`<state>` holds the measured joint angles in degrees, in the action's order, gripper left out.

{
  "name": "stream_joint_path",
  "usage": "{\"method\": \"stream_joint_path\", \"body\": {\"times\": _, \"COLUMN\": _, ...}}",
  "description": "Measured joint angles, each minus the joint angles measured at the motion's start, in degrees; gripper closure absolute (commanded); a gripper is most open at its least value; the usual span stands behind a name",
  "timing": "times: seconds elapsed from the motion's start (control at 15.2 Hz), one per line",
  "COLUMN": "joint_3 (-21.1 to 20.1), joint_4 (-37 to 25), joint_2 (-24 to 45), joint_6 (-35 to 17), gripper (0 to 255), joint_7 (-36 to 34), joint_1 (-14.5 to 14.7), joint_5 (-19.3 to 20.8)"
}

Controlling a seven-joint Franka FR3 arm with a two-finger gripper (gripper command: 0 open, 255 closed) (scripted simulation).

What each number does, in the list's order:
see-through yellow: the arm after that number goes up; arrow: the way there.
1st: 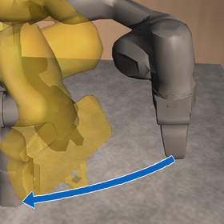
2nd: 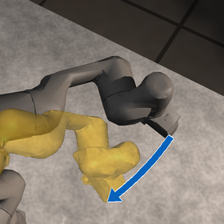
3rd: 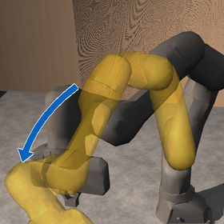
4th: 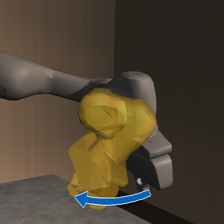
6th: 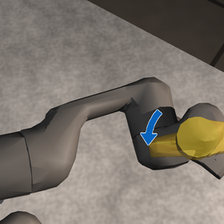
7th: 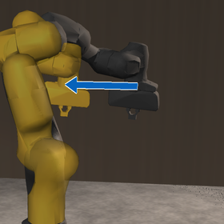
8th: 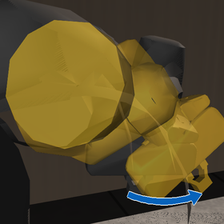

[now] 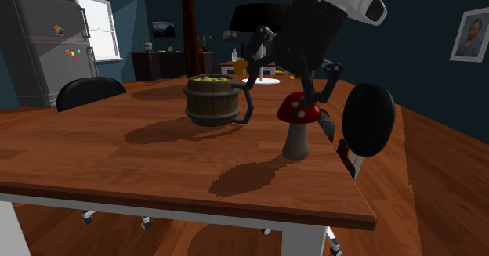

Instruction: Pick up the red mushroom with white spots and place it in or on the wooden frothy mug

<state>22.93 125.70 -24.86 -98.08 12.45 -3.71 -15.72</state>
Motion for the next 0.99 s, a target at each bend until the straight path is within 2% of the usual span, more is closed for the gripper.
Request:
{"method": "stream_joint_path", "body": {"times": 0.46, "joint_3": 10.76, "joint_4": -10.02, "joint_2": 13.31, "joint_6": 0.78, "gripper": 0, "joint_7": 11.19, "joint_1": 0.51, "joint_5": -12.80}}
{"method": "stream_joint_path", "body": {"times": 0.99, "joint_3": 9.98, "joint_4": -6.98, "joint_2": 14.76, "joint_6": -3.80, "gripper": 0, "joint_7": 12.35, "joint_1": 1.56, "joint_5": -15.38}}
